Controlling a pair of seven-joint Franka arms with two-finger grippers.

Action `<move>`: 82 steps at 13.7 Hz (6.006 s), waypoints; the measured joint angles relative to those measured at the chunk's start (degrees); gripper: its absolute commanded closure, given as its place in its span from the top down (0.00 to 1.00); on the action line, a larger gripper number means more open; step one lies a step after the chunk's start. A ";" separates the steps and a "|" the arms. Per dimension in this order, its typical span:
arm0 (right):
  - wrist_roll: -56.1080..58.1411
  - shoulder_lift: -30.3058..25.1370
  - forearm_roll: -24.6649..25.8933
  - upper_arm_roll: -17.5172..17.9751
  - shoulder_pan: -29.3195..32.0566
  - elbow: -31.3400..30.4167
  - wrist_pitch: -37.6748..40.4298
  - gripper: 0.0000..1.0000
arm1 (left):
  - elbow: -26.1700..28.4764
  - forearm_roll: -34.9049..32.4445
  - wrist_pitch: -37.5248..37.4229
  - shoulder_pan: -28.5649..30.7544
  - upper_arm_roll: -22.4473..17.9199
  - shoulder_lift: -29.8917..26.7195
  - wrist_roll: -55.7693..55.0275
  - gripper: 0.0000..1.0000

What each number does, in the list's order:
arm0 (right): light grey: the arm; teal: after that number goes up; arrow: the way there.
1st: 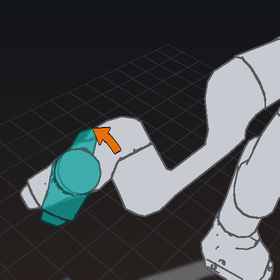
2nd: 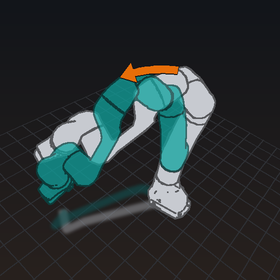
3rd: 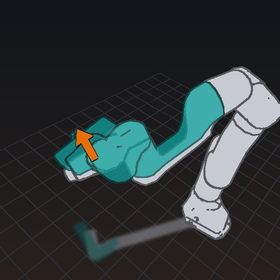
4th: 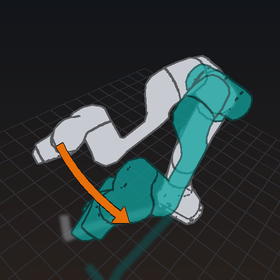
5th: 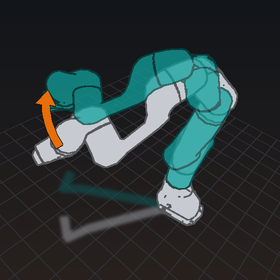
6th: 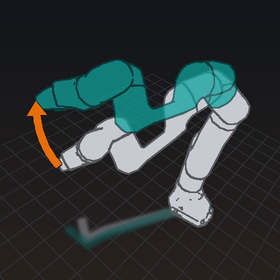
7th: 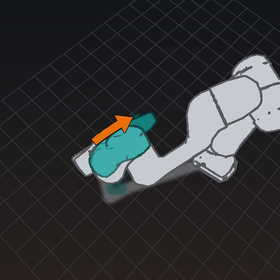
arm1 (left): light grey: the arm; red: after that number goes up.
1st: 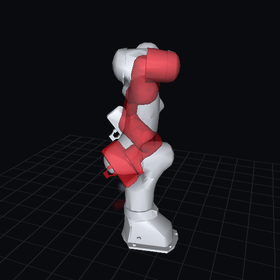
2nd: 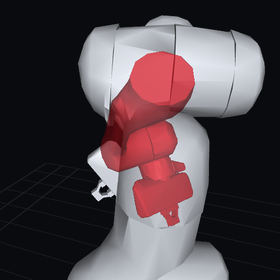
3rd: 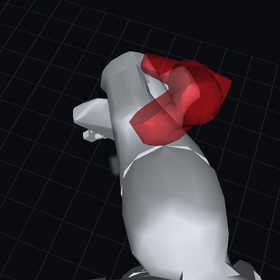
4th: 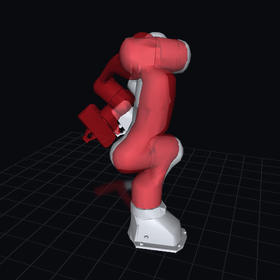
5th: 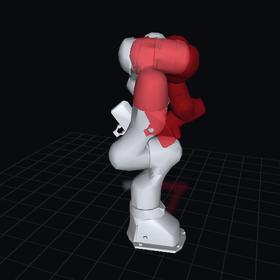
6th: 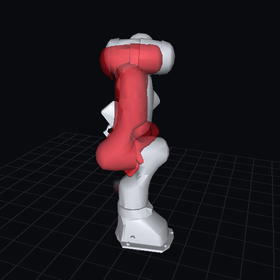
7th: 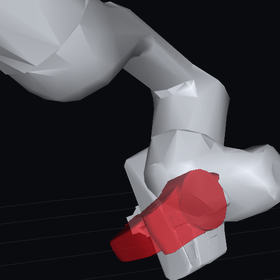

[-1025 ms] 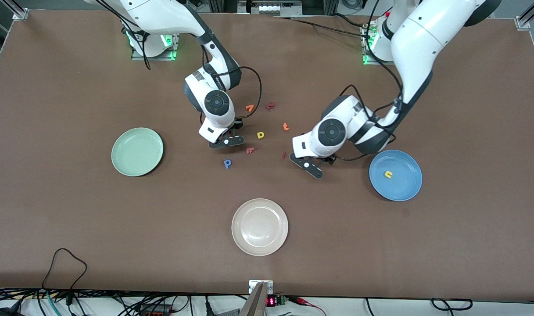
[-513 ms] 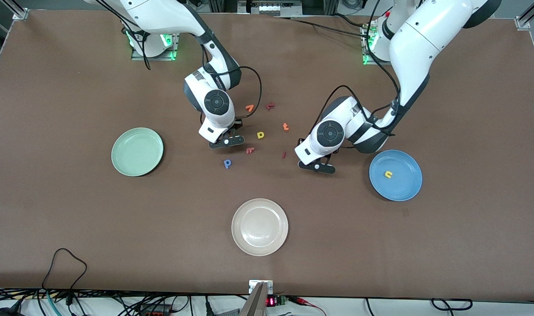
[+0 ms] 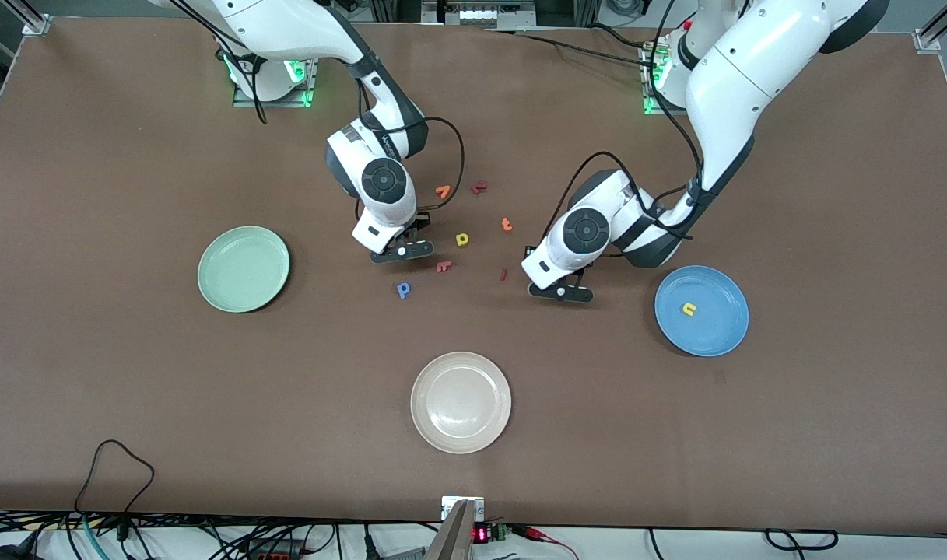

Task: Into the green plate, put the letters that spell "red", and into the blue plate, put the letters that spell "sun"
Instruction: 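Grasp the yellow s with the left gripper while the right gripper lifts the teal letter, then drop the s into the blue plate while the right gripper drops teal into green plate, then grasp the green u with the left gripper while the right gripper returns to letters, then carry the green u to the blue plate while the right gripper grasps the orange e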

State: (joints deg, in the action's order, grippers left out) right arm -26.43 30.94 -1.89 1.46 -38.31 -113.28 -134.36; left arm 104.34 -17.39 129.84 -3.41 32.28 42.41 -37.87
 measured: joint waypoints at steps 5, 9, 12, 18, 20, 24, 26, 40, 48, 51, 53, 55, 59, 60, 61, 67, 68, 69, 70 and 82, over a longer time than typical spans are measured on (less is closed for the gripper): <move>0.06 -8.02 0.01 -0.74 4.63 0.96 -0.37 0.01 | -0.35 -0.02 -2.28 0.26 0.03 -0.60 -0.05 0.07; 10.78 -11.45 0.52 -1.40 22.28 0.84 0.16 0.01 | -3.09 -0.25 -15.08 2.11 -0.04 -6.27 0.03 0.10; 16.75 -10.60 2.97 -1.48 32.35 0.61 0.50 0.01 | -2.93 -4.38 -20.87 6.56 -0.36 -10.50 4.97 0.13; 18.69 -9.16 5.58 -0.63 34.95 -3.83 3.18 0.02 | -0.66 -14.61 -18.95 21.42 -1.00 -7.89 20.14 0.22; 19.17 -9.13 5.82 -0.54 34.95 -6.73 3.08 0.02 | 0.86 -18.15 -15.06 23.25 -1.01 -5.62 20.17 0.97; 19.60 -8.98 6.10 -0.54 34.96 -10.77 -1.87 0.33 | 1.44 -18.69 -14.90 23.72 0.89 -5.20 22.59 1.00; 19.62 -8.75 6.18 -0.54 34.96 -11.97 -3.78 1.00 | 1.07 -18.68 -17.92 24.04 4.38 -5.81 22.99 1.00; 17.43 -14.52 6.08 9.42 25.57 -10.00 -0.52 1.00 | 8.63 -10.93 -3.42 15.33 17.05 -1.41 -10.23 1.00; 15.69 -3.56 4.29 9.46 14.01 1.20 -2.95 0.72 | 11.10 -13.00 -0.27 12.21 14.10 -1.23 -14.83 0.59; 15.22 -1.69 3.98 9.40 13.66 1.79 -5.98 0.57 | 11.11 -13.03 -0.06 11.69 13.56 -1.22 -14.85 0.59; 13.48 -0.33 3.93 9.41 12.27 1.98 -7.48 0.50 | 11.14 -13.88 0.35 11.50 13.34 -0.97 -14.86 0.47; 11.16 0.61 3.93 9.42 10.75 2.48 -7.87 0.50 | 11.14 -14.22 0.80 11.48 13.24 -0.68 -14.88 0.32; 10.45 1.21 3.92 9.33 10.02 2.85 -7.87 0.46 | 11.00 -14.23 1.09 11.44 13.31 -0.90 -14.88 0.14; 10.46 1.43 3.92 9.30 10.02 2.85 -7.86 0.45 | 11.00 -14.23 1.08 11.45 13.31 -0.90 -14.88 0.12; 10.46 1.74 3.92 9.29 10.01 2.85 -7.85 0.45 | 10.96 -14.23 0.96 11.45 13.30 -0.90 -14.88 0.12; 9.22 3.36 3.92 9.29 8.54 2.86 -7.85 0.45 | 0.27 -15.55 -22.77 12.89 13.15 -5.47 -3.82 0.12; 9.16 3.36 3.92 9.29 8.48 2.86 -7.85 0.45 | -2.00 -15.55 -25.77 13.63 13.12 -6.29 -0.76 0.12; 9.15 3.37 3.92 9.27 8.46 2.86 -7.85 0.43 | -3.70 -15.55 -27.61 14.83 13.01 -6.87 2.70 0.12; 9.14 3.44 3.92 9.22 8.46 2.86 -7.84 0.38 | -4.87 -15.56 -28.34 16.56 12.86 -7.11 6.70 0.13; 9.03 3.72 3.90 8.91 8.37 3.33 -7.80 0.27 | -9.69 -15.55 -18.92 30.37 6.55 1.77 37.45 0.60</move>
State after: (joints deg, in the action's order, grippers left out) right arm -17.41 34.66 2.01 10.37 -29.94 -109.94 -142.16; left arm 94.65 -32.94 110.92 26.96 38.83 44.18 -0.42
